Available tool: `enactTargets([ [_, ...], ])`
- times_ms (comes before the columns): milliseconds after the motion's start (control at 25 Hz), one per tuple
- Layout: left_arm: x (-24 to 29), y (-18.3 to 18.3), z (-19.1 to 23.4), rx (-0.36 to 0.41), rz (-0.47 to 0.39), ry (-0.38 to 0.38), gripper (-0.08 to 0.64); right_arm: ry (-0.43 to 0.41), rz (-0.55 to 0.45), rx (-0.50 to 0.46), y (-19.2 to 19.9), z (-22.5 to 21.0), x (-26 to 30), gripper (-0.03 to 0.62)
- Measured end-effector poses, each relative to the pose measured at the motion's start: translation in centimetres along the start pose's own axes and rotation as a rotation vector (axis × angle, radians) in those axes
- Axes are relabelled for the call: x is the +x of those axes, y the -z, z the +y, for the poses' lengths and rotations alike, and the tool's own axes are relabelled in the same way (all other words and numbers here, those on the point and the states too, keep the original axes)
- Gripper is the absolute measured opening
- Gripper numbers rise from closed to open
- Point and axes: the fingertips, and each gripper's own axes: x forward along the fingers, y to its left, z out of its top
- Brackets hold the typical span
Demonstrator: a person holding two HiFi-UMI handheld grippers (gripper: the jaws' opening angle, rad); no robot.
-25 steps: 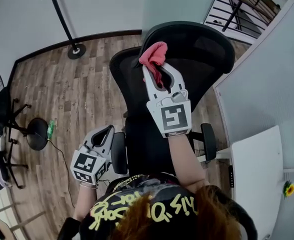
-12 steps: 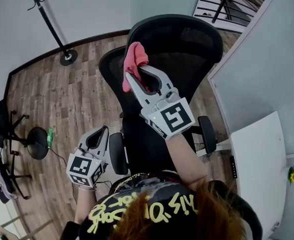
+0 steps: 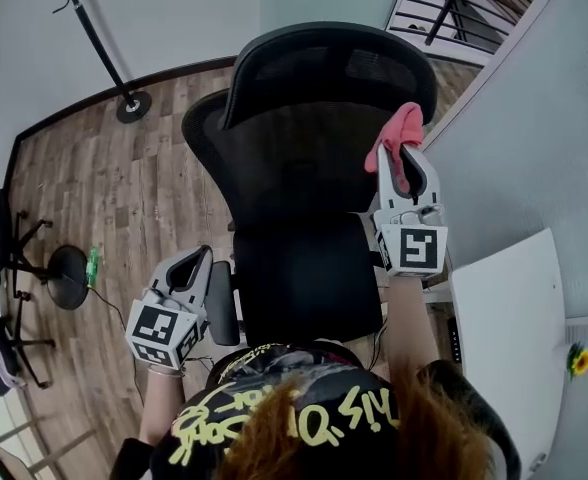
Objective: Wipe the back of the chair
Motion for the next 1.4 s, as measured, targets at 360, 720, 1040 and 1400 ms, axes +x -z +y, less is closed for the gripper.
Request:
enactTargets([
  [360, 1.1, 0.1, -2.0, 0.007, 0.033, 0.0, -0.008, 0.087, 0.11, -0.276, 4.4, -5.4, 0.4, 0.061],
  [720, -0.2, 1.0, -0.9, -0.012, 0.04, -0.071, -0.008, 0.156, 0.038, -0.236, 4.5, -4.4, 1.7, 0.061],
  [1040, -1.0, 0.9, 0.0, -0.034, 0.02, -0.089, -0.008, 0.119, 0.011, -0.212, 4.1, -1.9, 4.3, 0.061],
  [1400, -1.6, 1.6, 1.1, -0.069, 0.004, -0.111, -0.008, 0.076, 0.009, -0.17, 4.6, 0.5, 6.4, 0.061],
])
